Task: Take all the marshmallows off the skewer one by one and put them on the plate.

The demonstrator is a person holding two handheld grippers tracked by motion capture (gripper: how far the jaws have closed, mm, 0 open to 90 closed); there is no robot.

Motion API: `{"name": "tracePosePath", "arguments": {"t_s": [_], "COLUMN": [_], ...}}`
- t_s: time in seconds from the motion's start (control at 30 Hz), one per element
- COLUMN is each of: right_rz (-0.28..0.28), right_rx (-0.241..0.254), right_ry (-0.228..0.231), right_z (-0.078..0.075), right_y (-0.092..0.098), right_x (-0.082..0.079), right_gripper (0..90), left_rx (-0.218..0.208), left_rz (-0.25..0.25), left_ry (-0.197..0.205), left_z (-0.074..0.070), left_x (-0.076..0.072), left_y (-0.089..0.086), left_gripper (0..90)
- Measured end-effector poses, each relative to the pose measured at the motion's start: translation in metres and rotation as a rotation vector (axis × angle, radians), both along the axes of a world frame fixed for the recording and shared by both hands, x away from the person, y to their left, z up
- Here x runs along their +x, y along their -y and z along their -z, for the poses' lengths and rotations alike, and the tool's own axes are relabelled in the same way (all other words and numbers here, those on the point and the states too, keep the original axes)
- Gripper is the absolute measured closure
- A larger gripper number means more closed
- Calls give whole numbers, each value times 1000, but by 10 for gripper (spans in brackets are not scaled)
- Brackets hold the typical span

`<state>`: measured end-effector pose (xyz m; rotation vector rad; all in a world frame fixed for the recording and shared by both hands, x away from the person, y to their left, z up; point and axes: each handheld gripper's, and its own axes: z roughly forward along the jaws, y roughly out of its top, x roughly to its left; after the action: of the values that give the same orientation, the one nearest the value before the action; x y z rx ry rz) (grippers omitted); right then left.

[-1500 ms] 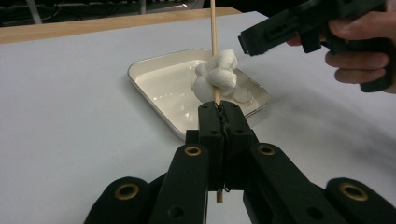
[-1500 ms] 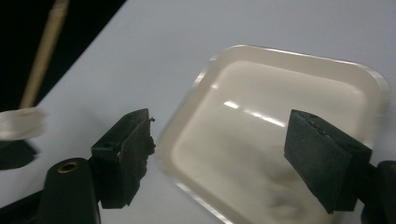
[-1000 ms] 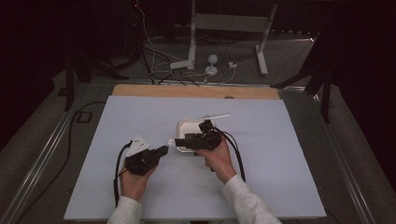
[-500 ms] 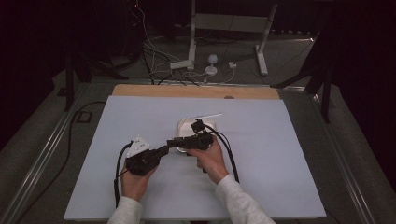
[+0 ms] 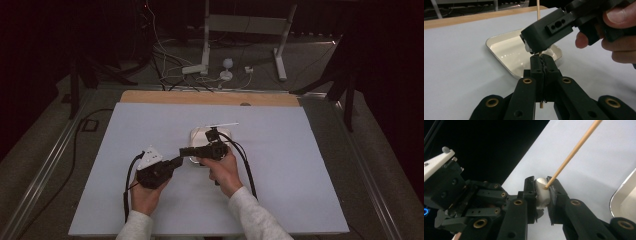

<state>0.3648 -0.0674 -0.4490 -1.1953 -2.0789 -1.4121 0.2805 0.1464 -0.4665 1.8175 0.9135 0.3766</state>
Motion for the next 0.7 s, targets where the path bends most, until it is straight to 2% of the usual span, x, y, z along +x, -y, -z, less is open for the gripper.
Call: {"name": "tracePosePath", "arguments": {"t_s": [0.3, 0.33, 0.37, 0.4, 0.43, 0.5, 0.57, 0.7], "right_rz": [37, 87, 87, 115, 124, 125, 126, 133], "right_rx": [14, 14, 14, 41, 59, 51, 40, 56], "right_ry": [41, 64, 64, 58, 38, 49, 61, 63], "right_z": [-4, -7, -7, -8, -10, -11, -13, -13], "right_y": [1, 6, 6, 13, 24, 25, 27, 29], "right_x": [-1, 0, 0, 3, 9, 9, 8, 10], "right_gripper": [810, 816, 816, 817, 816, 816, 816, 816], "left_rx": [17, 46, 39, 20, 25, 44, 36, 31], "left_rz": [3, 6, 12, 17, 24, 35, 37, 36], "left_ry": [7, 4, 1, -4, -1, 6, 4, 6], "left_z": [-2, 0, 1, 2, 1, 1, 1, 0], "left_x": [0, -1, -1, -1, -1, -1, -1, -2], "left_y": [-1, -1, -2, -3, -1, 5, 5, 4], "left_gripper": [900, 900, 900, 900, 900, 900, 900, 900]}}
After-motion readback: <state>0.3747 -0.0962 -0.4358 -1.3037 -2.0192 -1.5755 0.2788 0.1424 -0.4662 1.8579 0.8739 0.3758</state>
